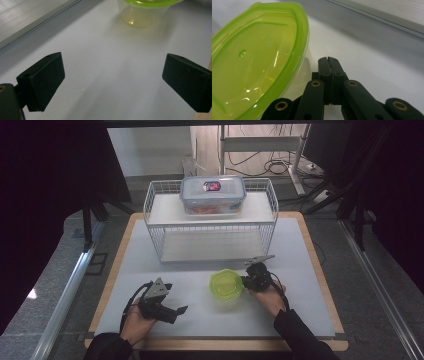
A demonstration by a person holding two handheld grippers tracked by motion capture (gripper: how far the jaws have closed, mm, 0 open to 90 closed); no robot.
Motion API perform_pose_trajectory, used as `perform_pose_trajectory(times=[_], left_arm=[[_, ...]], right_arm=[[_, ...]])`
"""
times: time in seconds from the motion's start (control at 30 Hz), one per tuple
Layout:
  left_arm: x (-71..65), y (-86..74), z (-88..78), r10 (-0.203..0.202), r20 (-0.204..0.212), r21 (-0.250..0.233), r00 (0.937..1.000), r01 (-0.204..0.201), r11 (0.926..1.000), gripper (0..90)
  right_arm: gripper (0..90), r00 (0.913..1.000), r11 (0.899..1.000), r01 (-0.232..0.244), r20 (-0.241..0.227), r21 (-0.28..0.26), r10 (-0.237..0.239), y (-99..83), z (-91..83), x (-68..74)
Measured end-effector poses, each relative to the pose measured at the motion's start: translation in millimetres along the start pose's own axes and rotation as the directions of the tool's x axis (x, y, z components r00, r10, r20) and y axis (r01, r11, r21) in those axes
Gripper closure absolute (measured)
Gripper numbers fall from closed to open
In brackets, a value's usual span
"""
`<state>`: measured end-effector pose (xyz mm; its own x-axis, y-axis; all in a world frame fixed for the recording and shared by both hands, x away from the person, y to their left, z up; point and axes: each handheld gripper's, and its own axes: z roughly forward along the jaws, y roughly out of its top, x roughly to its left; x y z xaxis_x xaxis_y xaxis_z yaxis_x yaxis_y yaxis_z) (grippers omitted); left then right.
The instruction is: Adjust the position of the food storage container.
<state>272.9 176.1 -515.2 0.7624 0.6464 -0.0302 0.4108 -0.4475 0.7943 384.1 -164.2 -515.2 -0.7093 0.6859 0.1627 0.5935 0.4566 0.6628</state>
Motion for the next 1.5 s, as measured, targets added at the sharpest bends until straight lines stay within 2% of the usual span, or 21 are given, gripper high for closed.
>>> perform_pose_trajectory(times=[0.13, 0.27, 0.37, 0.43, 0.5, 0.6, 0.67, 0.77, 0.8, 0.83, 0.87, 0.9, 0.93, 0.97, 1.0, 1.03, 1.17, 1.3, 1.4, 1.47, 1.5], left_arm=[[-0.2, 0.2, 0.1, 0.001, 0.002, 0.001, 1.0000, -0.001, 1.0000, 4.2], [0.6, 0.1, 0.7, -0.021, 0.010, 0.008, 0.9997, 0.021, 0.9997, 4.1], [2.1, 0.4, 1.9, -0.044, 0.018, 0.023, 0.9989, 0.044, 0.9988, 4.3], [2.9, 1.7, 2.5, -0.056, 0.022, 0.034, 0.9982, 0.055, 0.9979, 4.4], [5.4, 5.0, 3.6, -0.065, 0.022, 0.041, 0.9977, 0.064, 0.9971, 4.2], [10.7, 8.6, 4.7, -0.074, 0.029, 0.026, 0.9968, 0.074, 0.9970, 4.9], [15.4, 13.2, 5.9, -0.077, 0.027, 0.019, 0.9966, 0.077, 0.9969, 8.9], [23.4, 22.2, 8.2, -0.068, 0.031, -0.008, 0.9972, 0.068, 0.9976, 21.0], [26.6, 24.9, 9.6, -0.070, 0.046, -0.020, 0.9965, 0.071, 0.9973, 29.1], [32.5, 30.6, 13.9, -0.067, 0.058, -0.034, 0.9961, 0.069, 0.9971, 42.0], [32.5, 30.6, 13.9, -0.067, 0.058, -0.034, 0.9961, 0.069, 0.9971, 47.6], [38.4, 37.7, 21.9, -0.055, 0.066, -0.044, 0.9963, 0.058, 0.9973, 55.5], [38.4, 37.7, 21.9, -0.055, 0.066, -0.044, 0.9963, 0.058, 0.9973, 59.6], [42.6, 42.0, 28.0, -0.050, 0.078, -0.044, 0.9957, 0.053, 0.9976, 64.8], [44.8, 44.6, 32.2, -0.051, 0.087, -0.044, 0.9949, 0.055, 0.9975, 64.8], [47.3, 48.1, 37.7, -0.053, 0.095, -0.043, 0.9941, 0.057, 0.9974, 72.2], [51.6, 62.9, 58.5, -0.061, 0.121, -0.055, 0.9908, 0.068, 0.9962, 77.4], [51.7, 75.4, 75.7, -0.059, 0.130, -0.074, 0.9898, 0.069, 0.9949, 78.2], [50.6, 78.1, 84.4, -0.071, 0.149, -0.077, 0.9863, 0.083, 0.9935, 78.2], [49.2, 78.1, 87.5, -0.070, 0.165, -0.063, 0.9838, 0.081, 0.9947, 78.3], [47.6, 77.8, 87.9, -0.059, 0.161, -0.054, 0.9851, 0.069, 0.9962, 78.7]], right_arm=[[90.0, 0.9999, 1.000, 0.011, -0.009, 0.007, -0.010, 5.0, 9.0, 3.4], [90.0, 0.9983, 0.999, 0.047, 0.032, 0.015, -0.048, 6.2, 10.5, 1.8], [90.0, 0.9984, 1.000, 0.030, 0.048, 0.009, -0.030, 4.6, 1.9, -3.4], [90.0, 0.9974, 0.999, 0.039, 0.060, -0.006, -0.039, 3.3, -6.3, -5.8], [89.9, 0.9978, 0.999, 0.037, 0.057, -0.017, -0.036, -1.2, -20.3, -6.3], [89.7, 0.9981, 0.999, 0.040, 0.048, -0.021, -0.039, -5.3, -29.2, -5.7], [89.7, 0.9982, 0.999, 0.042, 0.043, -0.029, -0.041, -9.8, -38.3, -3.3], [89.7, 0.9990, 0.998, 0.036, 0.027, -0.052, -0.035, -13.8, -47.8, 1.3], [89.7, 0.9990, 0.998, 0.042, 0.020, -0.057, -0.041, -15.8, -51.8, 4.0], [89.8, 0.9989, 0.997, 0.047, 0.005, -0.064, -0.047, -19.1, -56.0, 9.0], [89.8, 0.9989, 0.997, 0.047, 0.005, -0.064, -0.047, -19.1, -56.0, 9.0], [89.9, 0.9987, 0.997, 0.049, -0.012, -0.067, -0.050, -24.6, -60.4, 17.5], [89.9, 0.9987, 0.997, 0.049, -0.012, -0.067, -0.050, -24.6, -60.4, 17.5], [89.9, 0.9976, 0.996, 0.062, -0.026, -0.062, -0.064, -29.5, -63.0, 25.6], [89.9, 0.9976, 0.996, 0.062, -0.026, -0.062, -0.064, -29.5, -63.0, 25.6], [89.9, 0.9959, 0.995, 0.077, -0.044, -0.062, -0.080, -33.2, -63.4, 32.5], [89.9, 0.9916, 0.993, 0.106, -0.069, -0.055, -0.110, -36.0, -61.2, 42.9], [89.9, 0.9870, 0.991, 0.125, -0.095, -0.050, -0.129, -34.8, -56.7, 51.5], [89.8, 0.9864, 0.991, 0.128, -0.099, -0.041, -0.132, -34.9, -54.6, 53.7], [89.8, 0.9871, 0.991, 0.125, -0.096, -0.039, -0.129, -34.7, -54.1, 52.9], [89.8, 0.9875, 0.991, 0.124, -0.092, -0.041, -0.127, -34.5, -53.9, 52.4]])
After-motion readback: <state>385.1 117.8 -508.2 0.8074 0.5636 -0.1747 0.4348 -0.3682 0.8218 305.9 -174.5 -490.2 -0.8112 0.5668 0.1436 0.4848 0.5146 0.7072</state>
